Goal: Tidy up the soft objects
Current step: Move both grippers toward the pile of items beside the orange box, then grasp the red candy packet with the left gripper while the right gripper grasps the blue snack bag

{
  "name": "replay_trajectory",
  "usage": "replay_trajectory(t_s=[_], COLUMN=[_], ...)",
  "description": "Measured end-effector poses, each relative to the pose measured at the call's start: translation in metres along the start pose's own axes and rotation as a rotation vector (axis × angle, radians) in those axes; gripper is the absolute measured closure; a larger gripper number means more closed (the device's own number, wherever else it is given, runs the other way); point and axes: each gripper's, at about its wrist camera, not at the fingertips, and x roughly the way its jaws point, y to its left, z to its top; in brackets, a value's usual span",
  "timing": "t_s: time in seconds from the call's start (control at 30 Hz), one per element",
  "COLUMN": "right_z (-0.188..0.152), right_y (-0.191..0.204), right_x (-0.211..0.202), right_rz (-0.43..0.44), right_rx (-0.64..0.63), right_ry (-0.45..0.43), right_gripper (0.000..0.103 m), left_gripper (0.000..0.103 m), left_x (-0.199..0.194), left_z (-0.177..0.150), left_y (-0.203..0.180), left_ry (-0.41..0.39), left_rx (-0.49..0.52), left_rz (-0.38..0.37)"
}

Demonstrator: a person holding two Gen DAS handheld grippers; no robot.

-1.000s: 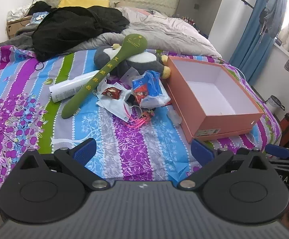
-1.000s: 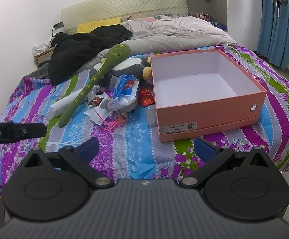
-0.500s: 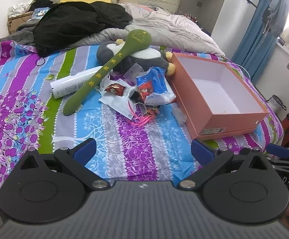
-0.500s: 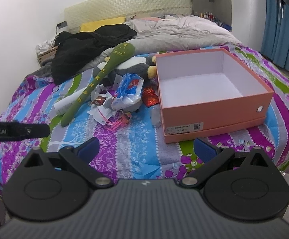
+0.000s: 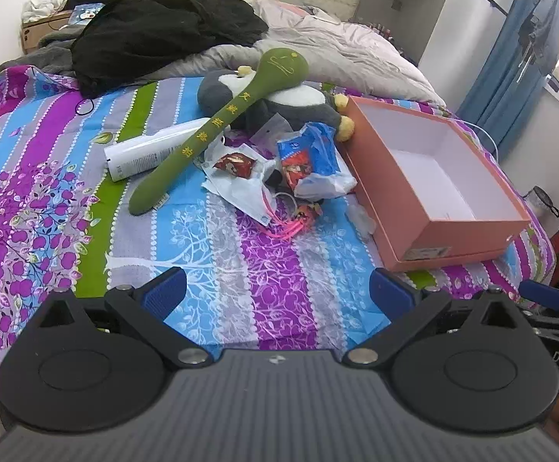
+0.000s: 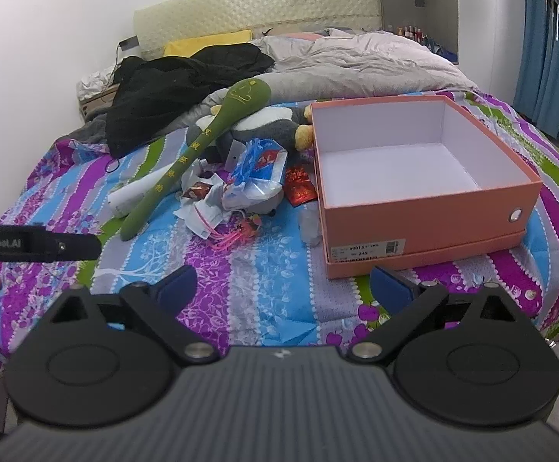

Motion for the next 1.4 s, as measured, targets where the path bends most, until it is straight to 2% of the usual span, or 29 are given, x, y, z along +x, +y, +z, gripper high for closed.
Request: replay_trajectory(t_s=[0.23, 0.7, 0.97, 1.17, 1.4], right_z=[0.007, 0.018, 0.025, 0.039, 0.056], right_y=[0.008, 0.024, 0.034, 0.042, 0.051], right_x=[0.019, 0.058, 0.082, 0.105, 0.141], right_rz=[0.019, 0.047, 0.081, 0.116, 0.106], right_rx=[0.000, -0.049, -0.067, -0.084, -0.121], right_ry=[-0.012, 0.004, 0.016, 0.010, 0.002], right_gripper=[0.026, 0.038, 0.039, 0.038, 0.037], left_gripper=[0.001, 0.002, 0.003, 0.011, 0.020], left_x=[0.016, 0.054, 0.084, 0.110, 0.144], left_z=[0.013, 0.036, 0.049, 0.063, 0.083], left_y=[0.004, 0.024, 0.038, 0.044, 0.055], left_ry=[-0.018, -0.038, -0.035, -0.031, -0.031], left_rx=[0.015, 0.006, 0.004, -0.004, -0.024], left_rz=[-0.004, -0.019, -0.008, -0.008, -0.020])
